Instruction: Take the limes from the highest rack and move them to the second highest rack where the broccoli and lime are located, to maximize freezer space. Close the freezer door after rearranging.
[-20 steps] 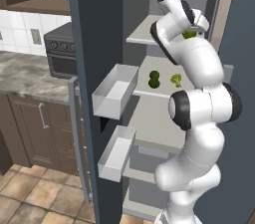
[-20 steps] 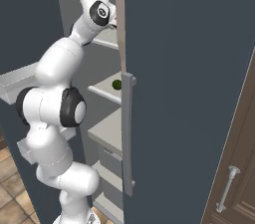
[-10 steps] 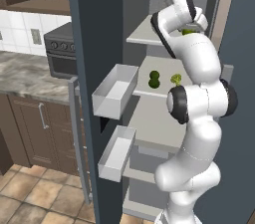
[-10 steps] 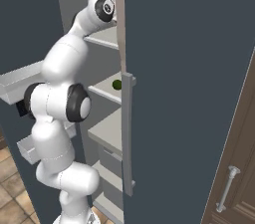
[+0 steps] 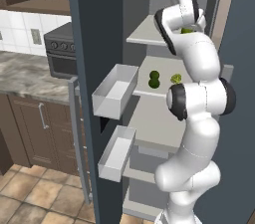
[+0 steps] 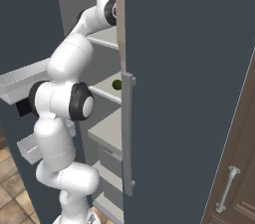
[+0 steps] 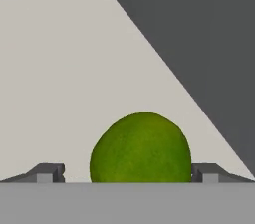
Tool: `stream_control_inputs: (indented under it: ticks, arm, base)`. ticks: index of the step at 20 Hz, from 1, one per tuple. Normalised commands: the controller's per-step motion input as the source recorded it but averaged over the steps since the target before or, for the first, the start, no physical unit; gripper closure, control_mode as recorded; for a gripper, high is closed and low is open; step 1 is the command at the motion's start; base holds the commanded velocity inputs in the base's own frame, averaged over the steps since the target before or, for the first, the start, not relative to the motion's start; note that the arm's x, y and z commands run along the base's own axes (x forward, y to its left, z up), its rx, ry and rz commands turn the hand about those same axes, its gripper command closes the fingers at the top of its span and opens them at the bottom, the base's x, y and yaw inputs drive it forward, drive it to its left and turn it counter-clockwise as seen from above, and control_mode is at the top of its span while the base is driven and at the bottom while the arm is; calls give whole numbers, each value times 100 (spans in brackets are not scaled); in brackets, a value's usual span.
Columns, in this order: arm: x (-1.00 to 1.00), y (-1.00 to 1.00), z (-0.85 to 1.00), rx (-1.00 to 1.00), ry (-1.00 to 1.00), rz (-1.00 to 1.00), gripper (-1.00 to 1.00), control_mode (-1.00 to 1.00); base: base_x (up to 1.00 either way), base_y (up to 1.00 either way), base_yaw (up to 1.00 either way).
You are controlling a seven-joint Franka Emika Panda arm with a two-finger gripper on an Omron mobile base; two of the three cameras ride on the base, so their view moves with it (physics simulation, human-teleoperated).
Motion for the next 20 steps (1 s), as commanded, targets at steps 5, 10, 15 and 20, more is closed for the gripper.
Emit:
stream_control_inputs:
  ticks: [5, 10, 15, 20]
  arm:
    - [6, -27, -22, 0, -9, 7, -100, -100]
    - [0, -26, -37, 0, -1, 0, -100, -100]
    - [0, -11, -51, -1, 0, 0, 100, -100]
    - [-1, -2, -37, 0, -2, 2, 100, -100]
  base:
    - [0, 0, 0]
    - [0, 0, 0]
    - [0, 0, 0]
    - [0, 0, 0]
